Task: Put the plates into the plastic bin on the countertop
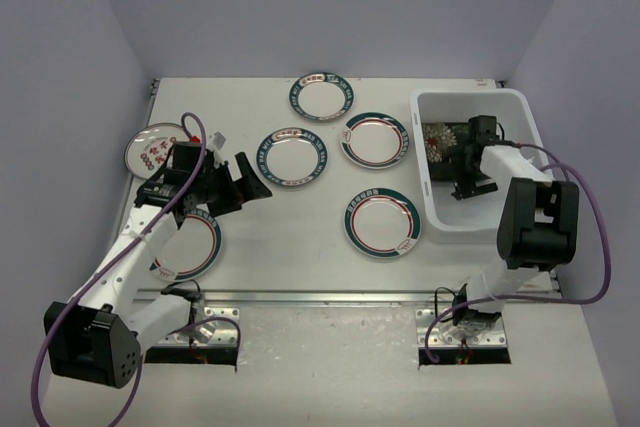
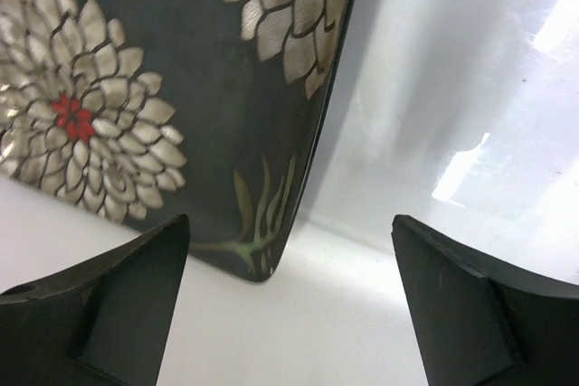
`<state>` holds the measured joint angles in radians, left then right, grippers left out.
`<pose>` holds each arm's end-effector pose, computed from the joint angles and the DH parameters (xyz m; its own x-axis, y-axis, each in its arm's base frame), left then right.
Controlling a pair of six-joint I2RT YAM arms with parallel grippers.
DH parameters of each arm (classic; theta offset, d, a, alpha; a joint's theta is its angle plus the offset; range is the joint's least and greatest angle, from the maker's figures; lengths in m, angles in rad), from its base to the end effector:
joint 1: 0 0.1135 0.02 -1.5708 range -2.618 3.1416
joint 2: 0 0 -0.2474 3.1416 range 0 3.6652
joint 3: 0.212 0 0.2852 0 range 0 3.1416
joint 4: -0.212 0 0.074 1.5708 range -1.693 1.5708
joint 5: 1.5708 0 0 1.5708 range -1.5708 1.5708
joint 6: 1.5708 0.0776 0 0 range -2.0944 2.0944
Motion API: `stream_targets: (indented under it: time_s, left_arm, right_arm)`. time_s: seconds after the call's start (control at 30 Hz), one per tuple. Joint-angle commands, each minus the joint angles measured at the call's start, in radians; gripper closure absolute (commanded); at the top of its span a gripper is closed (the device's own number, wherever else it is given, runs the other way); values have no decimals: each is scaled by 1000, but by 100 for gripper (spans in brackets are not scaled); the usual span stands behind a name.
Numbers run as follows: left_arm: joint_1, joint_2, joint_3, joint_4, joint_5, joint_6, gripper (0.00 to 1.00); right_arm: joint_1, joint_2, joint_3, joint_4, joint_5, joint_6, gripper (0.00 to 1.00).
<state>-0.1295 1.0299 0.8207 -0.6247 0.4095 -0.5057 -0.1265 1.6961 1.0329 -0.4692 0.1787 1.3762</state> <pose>0.2691 -0.0662 0.2189 -0.8284 -0.3402 -0.4451 -0.0200 0.8119 -0.5835 0.3667 -0.0605 0.0985 0.0216 0.9705 -0.2400 0.9197 0.0748 0.3854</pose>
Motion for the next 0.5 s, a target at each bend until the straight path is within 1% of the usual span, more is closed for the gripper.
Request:
stream_targets:
  time_s: [0.0, 0.13, 0.2, 0.3, 0.37, 0.4, 0.47]
  left_arm:
    - [1, 11, 1, 44, 2, 19, 0]
    - [1, 46, 19, 45, -26, 30, 0]
    - [0, 64, 31, 54, -11, 33, 0]
    - [-16, 105, 32, 113, 40, 17, 0]
    - [-59, 127, 28, 166, 29, -5, 0]
    - [-62, 142, 26, 169, 15, -17, 0]
    - [-118, 196, 9, 269, 32, -76, 0]
  right_arm:
    - [8, -96, 67, -85, -10, -34, 3]
    - [11, -171, 51, -95, -92, -63, 1]
    - [23, -212, 43, -81, -129, -103, 1]
    - [62, -303, 59, -30, -162, -187, 1]
    - [137, -341, 104, -38, -106, -272, 1]
    - [142, -358, 122, -33, -102, -278, 1]
    - [263, -384, 208, -80, 16, -404, 1]
